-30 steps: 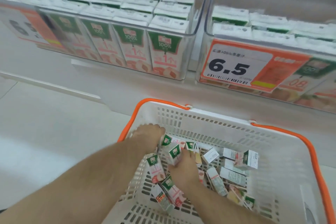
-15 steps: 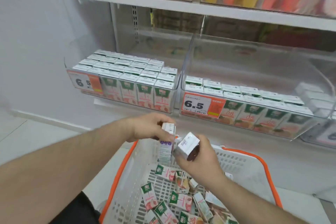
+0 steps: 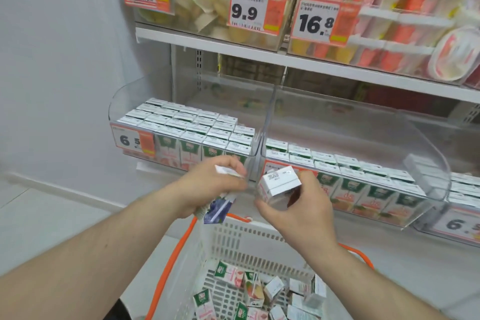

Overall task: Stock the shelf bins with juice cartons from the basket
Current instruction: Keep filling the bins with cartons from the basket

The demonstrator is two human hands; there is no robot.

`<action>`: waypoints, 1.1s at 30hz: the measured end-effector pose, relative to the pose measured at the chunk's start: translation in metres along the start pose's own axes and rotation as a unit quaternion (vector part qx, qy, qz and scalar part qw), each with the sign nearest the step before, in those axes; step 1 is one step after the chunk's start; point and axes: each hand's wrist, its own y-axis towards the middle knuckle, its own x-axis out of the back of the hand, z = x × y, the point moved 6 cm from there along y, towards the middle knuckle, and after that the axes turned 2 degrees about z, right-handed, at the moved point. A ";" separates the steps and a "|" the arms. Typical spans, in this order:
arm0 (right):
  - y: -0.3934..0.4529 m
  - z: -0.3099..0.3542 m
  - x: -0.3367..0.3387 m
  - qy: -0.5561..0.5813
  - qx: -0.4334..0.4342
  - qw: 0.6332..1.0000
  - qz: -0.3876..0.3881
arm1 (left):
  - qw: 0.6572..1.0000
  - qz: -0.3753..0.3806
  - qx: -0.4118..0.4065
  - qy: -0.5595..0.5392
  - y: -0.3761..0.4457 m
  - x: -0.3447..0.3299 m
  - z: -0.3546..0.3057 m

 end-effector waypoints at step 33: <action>0.086 0.116 0.021 -0.155 0.246 0.955 -0.048 | 0.898 -0.263 -0.217 0.277 -0.016 0.041 -0.052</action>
